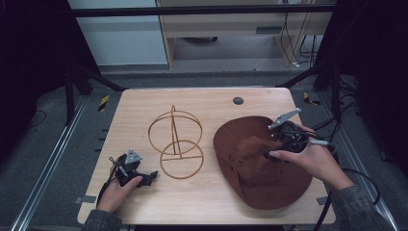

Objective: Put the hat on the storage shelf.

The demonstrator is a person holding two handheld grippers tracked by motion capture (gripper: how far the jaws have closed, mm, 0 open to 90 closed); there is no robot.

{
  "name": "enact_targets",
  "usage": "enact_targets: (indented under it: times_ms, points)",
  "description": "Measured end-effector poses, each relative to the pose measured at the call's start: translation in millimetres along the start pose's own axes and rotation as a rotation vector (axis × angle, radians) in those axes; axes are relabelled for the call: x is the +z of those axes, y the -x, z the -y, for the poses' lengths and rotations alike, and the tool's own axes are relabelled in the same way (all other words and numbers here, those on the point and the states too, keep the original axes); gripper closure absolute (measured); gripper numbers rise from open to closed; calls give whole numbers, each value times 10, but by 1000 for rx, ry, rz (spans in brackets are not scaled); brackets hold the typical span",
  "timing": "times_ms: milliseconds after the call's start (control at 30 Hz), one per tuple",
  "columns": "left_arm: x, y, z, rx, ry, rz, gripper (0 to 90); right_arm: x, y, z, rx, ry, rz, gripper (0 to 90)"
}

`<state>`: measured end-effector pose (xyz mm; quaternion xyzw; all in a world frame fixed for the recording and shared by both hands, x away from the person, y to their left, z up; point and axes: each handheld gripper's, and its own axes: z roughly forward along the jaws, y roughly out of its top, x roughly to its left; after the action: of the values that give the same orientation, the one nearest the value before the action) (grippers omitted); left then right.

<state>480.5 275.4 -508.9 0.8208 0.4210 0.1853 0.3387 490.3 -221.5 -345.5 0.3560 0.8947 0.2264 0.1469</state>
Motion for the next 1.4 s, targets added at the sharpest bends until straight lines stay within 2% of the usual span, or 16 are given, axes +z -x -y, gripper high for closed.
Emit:
enact_targets:
  times_ms: [33, 167, 267, 333, 367, 467, 700, 800, 967, 1000, 1033, 1100, 1267, 1300, 1333, 1400]
  points:
    - [0, 0, 0, 0, 0, 0, 0, 17, 7, -23, 5, -1, -6, 87]
    - [-1, 0, 1, 0, 0, 0, 0, 59, 9, -30, -12, -8, -5, 94]
    - [-2, 0, 2, 0, -1, 0, 0, 111, 9, -42, -23, -26, -7, 138]
    - [-2, 0, 2, 0, -1, 0, 0, 191, 20, -70, -20, -48, -18, 218]
    - [-2, 0, 2, 0, -1, 0, 0, 191, 20, -70, -20, -48, -18, 218]
    - [-3, 0, 2, 0, -1, 0, 0, 287, 35, -99, -15, -72, -52, 258]
    - [-3, -1, 2, 1, 0, 0, 0, 462, 46, -109, 8, -109, -73, 127]
    - [-3, -1, 2, 2, 0, -1, 0, 512, 60, -94, 16, -118, -74, 137]
    - [-5, 0, 4, 2, -1, -1, 0, 563, 90, -78, 9, -143, -80, 331]
    - [-5, 0, 4, 2, 0, -1, 0, 582, 105, -71, -3, -147, -92, 443]
    - [-5, 0, 4, 2, 0, -1, 0, 582, 105, -71, -3, -147, -92, 443]
    - [-5, 0, 4, 2, -1, -1, 0, 586, 100, -70, -11, -153, -98, 581]
    - [-5, 0, 4, 2, 0, -1, 0, 580, 120, -65, -20, -145, -120, 836]
    - [-4, 0, 4, 2, 0, -1, 0, 580, 120, -65, -20, -145, -120, 836]
    - [-4, 0, 4, 1, 0, -1, 0, 570, 124, -68, -10, -143, -124, 878]
    - [-5, 1, 4, 1, 0, -1, 0, 563, 123, -71, -7, -143, -124, 883]
